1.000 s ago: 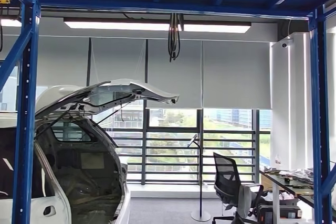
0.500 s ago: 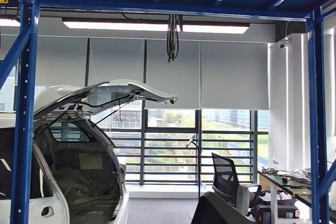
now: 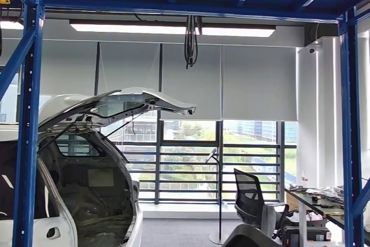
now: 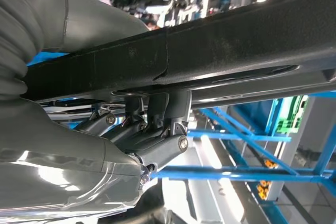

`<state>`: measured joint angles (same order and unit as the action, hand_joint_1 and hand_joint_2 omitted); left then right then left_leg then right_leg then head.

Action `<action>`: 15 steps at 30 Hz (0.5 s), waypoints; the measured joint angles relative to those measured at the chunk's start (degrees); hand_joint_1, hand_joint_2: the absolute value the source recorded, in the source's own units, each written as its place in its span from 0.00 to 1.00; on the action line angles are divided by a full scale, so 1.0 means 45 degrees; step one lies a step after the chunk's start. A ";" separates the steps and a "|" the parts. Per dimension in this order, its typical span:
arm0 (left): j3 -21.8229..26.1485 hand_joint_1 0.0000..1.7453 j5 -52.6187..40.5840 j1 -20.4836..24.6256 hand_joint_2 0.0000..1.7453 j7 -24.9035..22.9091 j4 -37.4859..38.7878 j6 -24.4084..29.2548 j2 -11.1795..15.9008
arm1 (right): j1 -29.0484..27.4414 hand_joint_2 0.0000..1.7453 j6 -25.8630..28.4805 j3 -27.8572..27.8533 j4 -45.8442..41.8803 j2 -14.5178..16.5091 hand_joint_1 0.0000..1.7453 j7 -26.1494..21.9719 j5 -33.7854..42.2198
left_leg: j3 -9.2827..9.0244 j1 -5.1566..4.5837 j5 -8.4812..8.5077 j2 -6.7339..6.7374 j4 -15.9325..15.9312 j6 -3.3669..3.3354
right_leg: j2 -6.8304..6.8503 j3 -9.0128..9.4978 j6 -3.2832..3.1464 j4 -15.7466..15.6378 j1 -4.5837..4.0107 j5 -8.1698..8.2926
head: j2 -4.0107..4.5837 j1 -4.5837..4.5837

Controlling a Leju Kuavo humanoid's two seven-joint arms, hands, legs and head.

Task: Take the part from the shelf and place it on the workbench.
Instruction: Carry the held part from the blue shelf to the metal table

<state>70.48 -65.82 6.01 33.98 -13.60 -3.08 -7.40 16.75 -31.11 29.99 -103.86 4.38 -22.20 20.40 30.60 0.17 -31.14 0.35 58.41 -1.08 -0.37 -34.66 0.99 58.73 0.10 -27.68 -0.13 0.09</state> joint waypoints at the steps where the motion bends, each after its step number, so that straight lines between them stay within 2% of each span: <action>1: -0.0006 0.00 -0.0030 -0.0004 1.00 -0.0016 0.0000 0.0018 0.0009 | 0.0003 1.00 -0.0010 0.0081 0.0000 0.0001 1.00 0.0007 0.0065 | 0.0003 -0.0010 -0.0004 -0.0001 0.0010 -0.0007 | 0.0002 0.0001 0.0006 -0.0008 0.0012 0.0004 | 0.0000 0.0000; 5: -0.0022 0.00 -0.0063 -0.0046 1.00 -0.0021 0.0000 0.0072 0.0052 | 0.0010 1.00 0.0012 0.0301 0.0000 0.0001 1.00 0.0072 0.0315 | 0.0004 -0.0050 -0.0012 -0.0001 0.0030 -0.0041 | 0.0005 0.0010 0.0041 -0.0022 0.0056 0.0025 | 0.0000 0.0000; 8: -0.0022 0.00 -0.0060 -0.0073 1.00 -0.0005 0.0000 0.0062 0.0075 | 0.0012 1.00 0.0049 0.0339 -0.0046 -0.0007 1.00 0.0095 0.0388 | -0.0072 0.0023 0.0074 0.0020 -0.0092 -0.0167 | 0.0003 0.0007 0.0134 0.0044 0.0066 -0.0046 | 0.0000 0.0001; 10: -0.0022 0.00 -0.0050 -0.0075 1.00 -0.0005 0.0000 0.0033 0.0084 | 0.0022 1.00 0.0059 0.0352 -0.0096 -0.0034 1.00 0.0056 0.0363 | -0.0170 0.0132 0.0131 0.0049 -0.0196 -0.0253 | 0.0010 -0.0337 0.0216 0.0849 0.0074 -0.0500 | 0.0000 0.0001; 12: -0.0022 0.00 -0.0034 -0.0103 1.00 -0.0019 0.0000 -0.0021 0.0092 | 0.0008 1.00 0.0053 0.0374 -0.0109 -0.0119 1.00 -0.0028 0.0278 | -0.0215 0.0155 0.0111 0.0059 -0.0200 -0.0261 | 0.0018 -0.1156 0.0303 0.2477 0.0133 -0.1139 | 0.0000 0.0001; 13: -0.0022 0.00 -0.0024 -0.0135 1.00 -0.0029 0.0000 -0.0054 0.0095 | -0.0012 1.00 0.0043 0.0382 -0.0110 -0.0180 1.00 -0.0077 0.0240 | -0.0237 0.0165 0.0089 0.0059 -0.0197 -0.0249 | 0.0021 -0.1543 0.0341 0.3140 0.0168 -0.1289 | 0.0000 0.0002; 14: -0.0022 0.00 -0.0013 -0.0174 1.00 -0.0038 0.0000 -0.0081 0.0100 | -0.0025 1.00 0.0030 0.0388 -0.0112 -0.0238 1.00 -0.0110 0.0217 | -0.0270 0.0179 0.0055 0.0057 -0.0192 -0.0222 | 0.0024 -0.1753 0.0372 0.3418 0.0194 -0.1217 | 0.0000 0.0004; 15: -0.0021 0.00 0.0000 -0.0215 1.00 -0.0044 0.0000 -0.0102 0.0107 | -0.0032 1.00 0.0018 0.0391 -0.0112 -0.0282 1.00 -0.0137 0.0204 | -0.0331 0.0200 0.0007 0.0053 -0.0188 -0.0178 | 0.0028 -0.1712 0.0389 0.3186 0.0212 -0.0900 | 0.0000 0.0002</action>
<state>70.38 -65.82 5.04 33.79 -13.60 -3.54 -6.92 16.61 -31.03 31.75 -104.37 3.11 -22.81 21.32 29.11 1.07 -31.11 0.58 57.56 -1.88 -0.24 -42.36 2.74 73.07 1.05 -31.73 -0.13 0.10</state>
